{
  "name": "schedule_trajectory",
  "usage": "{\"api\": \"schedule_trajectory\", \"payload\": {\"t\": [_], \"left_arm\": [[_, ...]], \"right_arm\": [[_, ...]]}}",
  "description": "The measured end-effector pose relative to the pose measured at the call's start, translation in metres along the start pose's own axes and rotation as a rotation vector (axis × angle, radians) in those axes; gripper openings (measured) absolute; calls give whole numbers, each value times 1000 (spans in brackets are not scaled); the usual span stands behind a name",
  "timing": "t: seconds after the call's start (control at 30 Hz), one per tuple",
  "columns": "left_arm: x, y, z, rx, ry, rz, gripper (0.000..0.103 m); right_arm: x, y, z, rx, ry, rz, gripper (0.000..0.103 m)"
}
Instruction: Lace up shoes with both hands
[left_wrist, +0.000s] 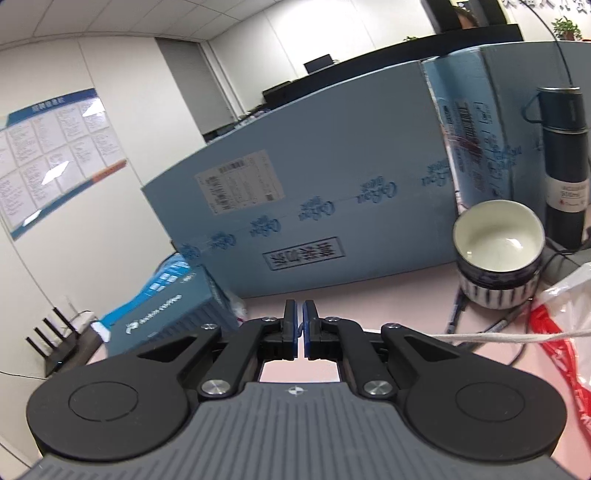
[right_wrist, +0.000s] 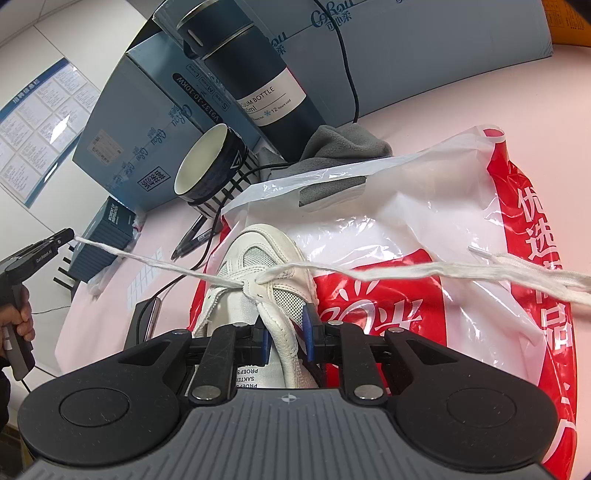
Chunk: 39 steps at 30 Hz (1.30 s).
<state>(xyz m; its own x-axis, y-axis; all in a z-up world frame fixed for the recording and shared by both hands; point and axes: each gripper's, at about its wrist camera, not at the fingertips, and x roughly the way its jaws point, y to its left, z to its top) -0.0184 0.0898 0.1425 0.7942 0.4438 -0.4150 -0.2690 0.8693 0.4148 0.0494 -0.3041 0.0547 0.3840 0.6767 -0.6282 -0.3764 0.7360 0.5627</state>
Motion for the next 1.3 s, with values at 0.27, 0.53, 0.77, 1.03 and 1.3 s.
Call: {"api": "schedule_trajectory", "payload": {"t": [0.27,0.53,0.77,1.03,1.3], "left_arm": [[0,18,-1,-9,10,31,3],[1,25,-2,-23,9,73,3],[0,38,-4,-22,15,105,3],[-1,44,-7,-24,19,122,3],[-1,47,-8,-19,27,143,3]], "right_arm": [[0,-2,0,0,0,2,15],[0,-2,0,0,0,1,15],[0,-2,0,-1,0,1,15],[0,0,0,-1,1,1,15],[0,0,0,-1,1,2,15]]}}
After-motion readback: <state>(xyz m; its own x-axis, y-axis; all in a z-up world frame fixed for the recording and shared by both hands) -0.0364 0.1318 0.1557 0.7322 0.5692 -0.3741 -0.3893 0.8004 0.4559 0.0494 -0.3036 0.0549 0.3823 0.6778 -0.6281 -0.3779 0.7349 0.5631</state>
